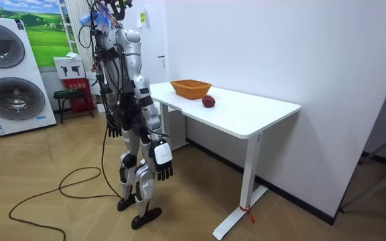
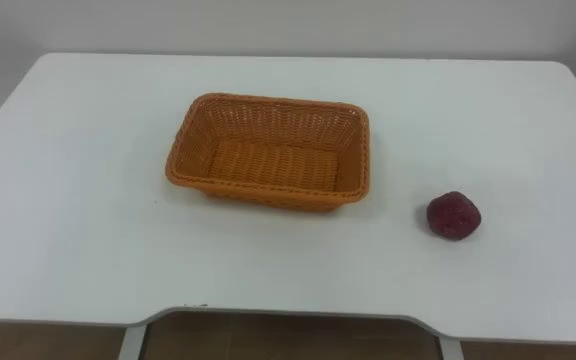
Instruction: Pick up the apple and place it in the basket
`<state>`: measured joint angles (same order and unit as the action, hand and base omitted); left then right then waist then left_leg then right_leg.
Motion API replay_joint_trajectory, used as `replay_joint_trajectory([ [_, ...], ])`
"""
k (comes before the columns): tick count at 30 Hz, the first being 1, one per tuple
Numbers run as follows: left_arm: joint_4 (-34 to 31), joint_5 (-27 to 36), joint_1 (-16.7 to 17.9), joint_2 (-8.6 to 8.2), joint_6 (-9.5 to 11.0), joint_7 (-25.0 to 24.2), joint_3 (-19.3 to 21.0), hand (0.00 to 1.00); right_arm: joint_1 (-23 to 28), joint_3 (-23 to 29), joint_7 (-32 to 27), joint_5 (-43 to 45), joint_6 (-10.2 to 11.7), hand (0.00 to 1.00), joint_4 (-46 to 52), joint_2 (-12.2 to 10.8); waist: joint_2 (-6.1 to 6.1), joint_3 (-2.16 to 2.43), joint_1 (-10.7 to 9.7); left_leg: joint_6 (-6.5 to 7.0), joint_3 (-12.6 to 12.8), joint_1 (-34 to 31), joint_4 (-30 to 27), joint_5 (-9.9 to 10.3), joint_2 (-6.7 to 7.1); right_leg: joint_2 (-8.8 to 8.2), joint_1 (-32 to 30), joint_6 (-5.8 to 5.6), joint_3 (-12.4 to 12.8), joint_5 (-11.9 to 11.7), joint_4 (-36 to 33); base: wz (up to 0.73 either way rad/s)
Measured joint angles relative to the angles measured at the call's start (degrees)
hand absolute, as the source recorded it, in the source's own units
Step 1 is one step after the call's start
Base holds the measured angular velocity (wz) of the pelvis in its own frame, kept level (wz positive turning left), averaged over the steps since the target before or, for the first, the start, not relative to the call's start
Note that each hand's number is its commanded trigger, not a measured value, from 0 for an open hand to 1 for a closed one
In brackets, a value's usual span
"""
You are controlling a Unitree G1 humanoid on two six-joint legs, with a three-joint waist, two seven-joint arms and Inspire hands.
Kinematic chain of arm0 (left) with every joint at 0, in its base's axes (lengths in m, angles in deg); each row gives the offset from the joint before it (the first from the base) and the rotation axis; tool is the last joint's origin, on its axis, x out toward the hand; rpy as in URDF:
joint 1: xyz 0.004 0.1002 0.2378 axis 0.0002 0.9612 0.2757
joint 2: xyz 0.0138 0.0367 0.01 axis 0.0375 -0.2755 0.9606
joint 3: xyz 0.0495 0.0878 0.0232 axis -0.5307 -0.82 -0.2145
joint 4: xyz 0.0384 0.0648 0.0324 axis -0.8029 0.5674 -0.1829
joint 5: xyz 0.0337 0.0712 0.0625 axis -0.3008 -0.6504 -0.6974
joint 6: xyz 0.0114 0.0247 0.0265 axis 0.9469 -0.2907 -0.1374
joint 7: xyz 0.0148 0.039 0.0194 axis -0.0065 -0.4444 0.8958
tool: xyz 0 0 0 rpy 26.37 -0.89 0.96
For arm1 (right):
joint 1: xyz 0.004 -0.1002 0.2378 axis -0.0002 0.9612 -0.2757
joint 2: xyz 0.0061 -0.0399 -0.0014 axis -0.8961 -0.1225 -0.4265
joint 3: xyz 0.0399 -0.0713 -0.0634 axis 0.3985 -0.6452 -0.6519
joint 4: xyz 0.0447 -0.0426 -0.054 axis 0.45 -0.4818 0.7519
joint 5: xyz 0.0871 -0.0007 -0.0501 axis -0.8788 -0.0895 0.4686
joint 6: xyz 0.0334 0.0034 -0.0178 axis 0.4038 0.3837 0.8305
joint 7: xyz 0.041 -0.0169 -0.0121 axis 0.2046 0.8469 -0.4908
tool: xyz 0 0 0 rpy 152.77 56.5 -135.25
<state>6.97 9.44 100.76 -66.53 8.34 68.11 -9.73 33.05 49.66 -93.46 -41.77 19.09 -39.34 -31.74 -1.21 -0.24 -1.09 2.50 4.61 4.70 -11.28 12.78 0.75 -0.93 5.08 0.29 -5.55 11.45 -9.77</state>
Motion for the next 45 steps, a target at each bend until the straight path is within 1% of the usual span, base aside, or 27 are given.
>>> replay_joint_trajectory([
  [4, 0.0, 0.0, 0.0, 0.00, 0.0, 0.0, 0.0, 0.00, -0.4, 0.0, 0.0, -0.1, 0.0, 0.00, -0.1, 0.0, 0.00, 0.01, 0.1, 0.00, 0.0, 0.0, 0.0, 0.0, -0.01, 0.02, 0.0, 0.00, 0.2, 0.0, -0.1, 0.00],
  [7, 0.1, 0.6, -0.1, -0.01, 0.0, 0.3, 0.1, 0.00, -1.1, 0.4, -0.8, -3.0, 0.0, 0.00, -0.3, -0.1, 0.05, 0.01, 0.1, 0.00, 0.0, 0.1, 0.0, 0.0, -0.04, 0.14, 0.1, 0.00, 0.7, 0.0, -0.3, 0.00],
  [10, 0.7, 0.8, -0.2, -0.04, 0.2, 1.4, 0.7, 0.00, -1.0, 3.6, -3.9, -12.4, 0.6, 0.00, -0.3, -0.5, 0.39, -0.16, 0.1, 0.00, 0.3, 1.0, 0.6, 0.0, -0.07, 0.18, 0.7, 0.00, 1.0, 0.0, -0.2, -0.03],
  [12, 0.9, 0.8, -0.2, -0.06, 0.5, 1.7, 1.9, 0.00, -1.0, 9.9, -6.5, -24.1, 1.9, 0.00, 0.0, -1.4, 0.43, -0.19, -0.5, -0.09, 0.0, 1.0, 0.5, 0.2, -0.10, 0.21, 1.1, 0.01, 0.7, 0.0, 0.1, 0.03],
  [13, 0.9, 0.8, -0.1, -0.10, 0.6, 1.7, 2.7, 0.00, -1.0, 12.2, -7.0, -27.5, 2.4, 0.00, 0.1, -1.7, 0.40, -0.21, -0.8, -0.09, 0.0, 0.9, 0.4, 0.2, -0.08, 0.20, 1.2, 0.00, 0.6, 0.0, 0.1, 0.07],
  [14, 0.8, 1.2, -0.2, -0.15, 1.0, 1.8, 4.4, 0.00, -1.0, 15.9, -8.1, -33.9, 2.9, 0.00, 0.2, -1.9, 0.43, -0.18, -1.4, -0.08, 0.0, 0.9, 0.5, 0.2, -0.07, 0.17, 1.2, -0.01, 0.5, 0.0, 0.1, 0.05],
  [15, 0.8, 1.3, 0.0, -0.17, 1.3, 2.4, 5.9, 0.00, -1.0, 19.6, -9.1, -39.7, 2.9, 0.00, 0.6, -1.8, 0.55, -0.12, -2.0, -0.07, 0.1, 1.0, 0.6, 0.2, -0.02, 0.13, 1.2, -0.06, 0.5, 0.1, 0.1, 0.00],
  [16, 0.7, 1.7, 0.0, -0.13, 1.4, 2.7, 6.5, 0.00, -0.9, 21.5, -9.6, -42.8, 3.0, 0.00, 0.8, -1.7, 0.60, -0.10, -2.3, -0.06, 0.1, 0.9, 0.6, 0.2, -0.01, 0.12, 1.1, -0.08, 0.6, 0.1, 0.1, 0.00],
  [18, 0.0, 3.0, 0.8, 0.27, 1.6, 3.1, 9.4, 0.00, -1.2, 30.0, -12.8, -55.1, 3.2, 0.00, 3.2, -1.4, 0.65, 0.06, -3.9, -0.04, 0.3, 0.8, 0.7, 0.2, 0.06, 0.09, 0.9, -0.11, 0.7, 0.1, 0.0, -0.05],
  [19, -0.1, 3.1, 1.0, 0.36, 1.8, 3.1, 10.4, 0.00, -1.3, 32.3, -13.9, -57.5, 3.4, 0.00, 3.7, -1.1, 0.71, 0.08, -4.2, -0.03, 0.4, 0.8, 0.7, 0.2, 0.07, 0.09, 0.8, -0.11, 0.8, 0.1, 0.0, -0.06],
  [21, -0.4, 3.3, 1.0, 0.89, 2.8, 3.8, 12.7, 0.00, -1.7, 37.3, -18.3, -61.9, 5.7, 0.00, 7.7, -0.3, 1.16, 0.26, -5.4, 0.00, 0.8, 0.7, 0.7, 0.3, 0.09, 0.13, 0.7, -0.18, 1.0, 0.2, -0.3, -0.09],
  [22, -0.5, 3.3, 0.9, 1.15, 3.1, 3.8, 12.9, 0.00, -1.8, 37.4, -19.4, -62.6, 6.3, 0.00, 8.8, 0.0, 1.22, 0.30, -5.4, 0.00, 1.1, 0.6, 0.7, 0.3, 0.07, 0.17, 0.5, -0.17, 1.2, 0.2, -0.6, -0.19],
  [24, -0.5, 3.3, 0.6, 2.25, 4.9, 3.8, 13.1, 0.00, -2.7, 39.7, -23.8, -64.0, 8.0, 0.00, 13.7, 1.2, 1.22, 0.30, -6.1, 0.01, 1.5, -0.1, 0.4, 0.2, 0.25, 0.26, -0.7, -0.08, 2.1, 0.4, -1.9, -0.12],
  [25, -0.5, 3.3, 0.6, 2.39, 5.3, 3.9, 13.2, 0.00, -2.9, 40.8, -25.4, -63.7, 8.3, 0.00, 16.0, 1.2, 1.20, 0.32, -6.1, 0.01, 1.6, 0.0, 0.4, 0.2, 0.26, 0.27, -1.0, -0.09, 2.2, 0.4, -2.3, -0.07],
  [27, -1.5, 3.3, 0.8, 2.30, 5.5, 4.2, 13.0, 0.00, -3.4, 42.8, -31.8, -61.9, 10.3, 0.00, 26.0, 1.3, 1.05, 0.30, -6.5, 0.03, 1.7, -0.2, 0.4, 0.2, 0.42, 0.15, -1.6, -0.13, 2.3, 0.9, -3.1, -0.07],
  [28, -2.1, 3.3, 0.8, 2.27, 5.9, 4.2, 12.9, 0.00, -4.0, 42.6, -34.8, -60.2, 11.8, 0.00, 30.4, 1.5, 0.86, 0.29, -6.4, 0.04, 1.8, -0.4, 0.3, 0.2, 0.43, 0.14, -2.2, -0.13, 2.4, 0.9, -3.4, 0.00],
  [29, -2.2, 3.2, 0.7, 2.31, 6.3, 4.3, 12.8, 0.00, -4.5, 42.4, -36.0, -59.1, 12.3, 0.00, 32.0, 1.8, 0.71, 0.26, -6.4, 0.04, 1.8, -0.6, 0.2, 0.2, 0.43, 0.14, -2.2, -0.15, 2.4, 1.0, -3.3, 0.00],
  [30, -2.1, 3.2, 0.7, 2.38, 6.9, 4.5, 12.4, 0.00, -5.4, 41.4, -38.9, -56.7, 13.5, 0.00, 35.4, 2.4, 0.46, 0.23, -6.4, 0.03, 1.7, -0.8, -0.1, 0.2, 0.43, 0.15, -2.3, -0.15, 2.4, 0.9, -3.1, 0.00],
  [31, -2.1, 3.4, 0.7, 2.38, 7.1, 4.7, 12.0, 0.00, -5.5, 40.8, -40.3, -55.5, 13.8, 0.00, 37.4, 2.6, 0.32, 0.29, -6.3, 0.03, 1.6, -0.9, -0.1, 0.2, 0.43, 0.16, -2.3, -0.16, 2.4, 0.9, -3.1, 0.05],
  [33, -1.9, 3.4, 1.2, 2.37, 7.9, 5.3, 10.0, 0.00, -5.5, 37.7, -45.9, -46.1, 14.4, 0.00, 47.8, 2.6, 0.20, 0.28, -6.1, 0.04, 1.5, -1.4, -0.2, 0.2, 0.45, 0.16, -3.2, -0.19, 2.4, 0.9, -3.1, 0.02],
  [34, -1.9, 3.4, 1.2, 2.37, 7.9, 5.4, 9.6, 0.00, -5.6, 36.9, -46.8, -43.6, 14.7, 0.00, 50.0, 2.6, 0.21, 0.28, -6.1, 0.04, 1.4, -1.8, -0.3, 0.2, 0.44, 0.17, -3.3, -0.20, 2.3, 0.9, -3.1, 0.00],
  [36, -1.3, 3.3, 1.1, 2.30, 8.3, 6.3, 7.9, 0.00, -5.7, 34.3, -50.6, -31.7, 16.0, 0.00, 58.0, 2.6, 0.06, 0.39, -4.6, 0.04, 1.5, -2.5, -0.5, 0.2, 0.37, 0.24, -4.1, -0.12, 2.4, 0.7, -3.4, -0.02],
  [38, -1.2, 3.3, 1.1, 2.34, 8.7, 6.8, 5.9, 0.00, -5.6, 31.8, -52.9, -25.4, 16.8, 0.00, 63.6, 2.7, 0.11, 0.42, -3.2, 0.01, 1.7, -2.5, -0.5, 0.2, 0.29, 0.25, -4.5, -0.08, 2.4, 0.7, -3.9, -0.06],
  [41, -0.5, 3.3, 1.0, 2.27, 9.3, 7.8, 2.6, 0.00, -5.3, 25.0, -53.8, -15.2, 17.9, 0.00, 70.3, 2.6, 0.12, 0.43, -1.6, -0.02, 1.6, -2.6, -0.4, 0.2, 0.10, 0.37, -4.7, 0.03, 2.2, 0.6, -3.8, -0.01],
  [42, 0.1, 3.4, 1.0, 2.27, 9.4, 8.0, 0.7, 0.00, -5.3, 21.9, -53.4, -13.2, 18.1, 0.00, 72.7, 2.6, 0.16, 0.37, -1.0, -0.06, 1.6, -2.4, -0.2, 0.1, 0.10, 0.38, -4.3, 0.03, 2.2, 0.6, -3.8, 0.00],
  [44, 0.0, 3.3, 1.1, 2.20, 9.5, 7.9, -1.2, 0.00, -5.1, 18.3, -51.7, -11.4, 18.7, 0.00, 74.6, 2.6, 0.13, 0.22, -0.1, -0.07, 1.5, -2.0, -0.1, 0.1, 0.08, 0.38, -4.0, 0.03, 2.1, 0.6, -3.5, 0.04],
  [45, -0.2, 3.3, 1.2, 2.16, 9.9, 7.9, -1.4, 0.00, -5.0, 16.2, -49.8, -10.4, 18.8, 0.00, 74.8, 2.6, 0.05, 0.26, 0.3, -0.07, 1.4, -1.9, -0.2, 0.1, 0.08, 0.30, -3.8, 0.06, 1.6, 0.6, -3.0, 0.13],
])
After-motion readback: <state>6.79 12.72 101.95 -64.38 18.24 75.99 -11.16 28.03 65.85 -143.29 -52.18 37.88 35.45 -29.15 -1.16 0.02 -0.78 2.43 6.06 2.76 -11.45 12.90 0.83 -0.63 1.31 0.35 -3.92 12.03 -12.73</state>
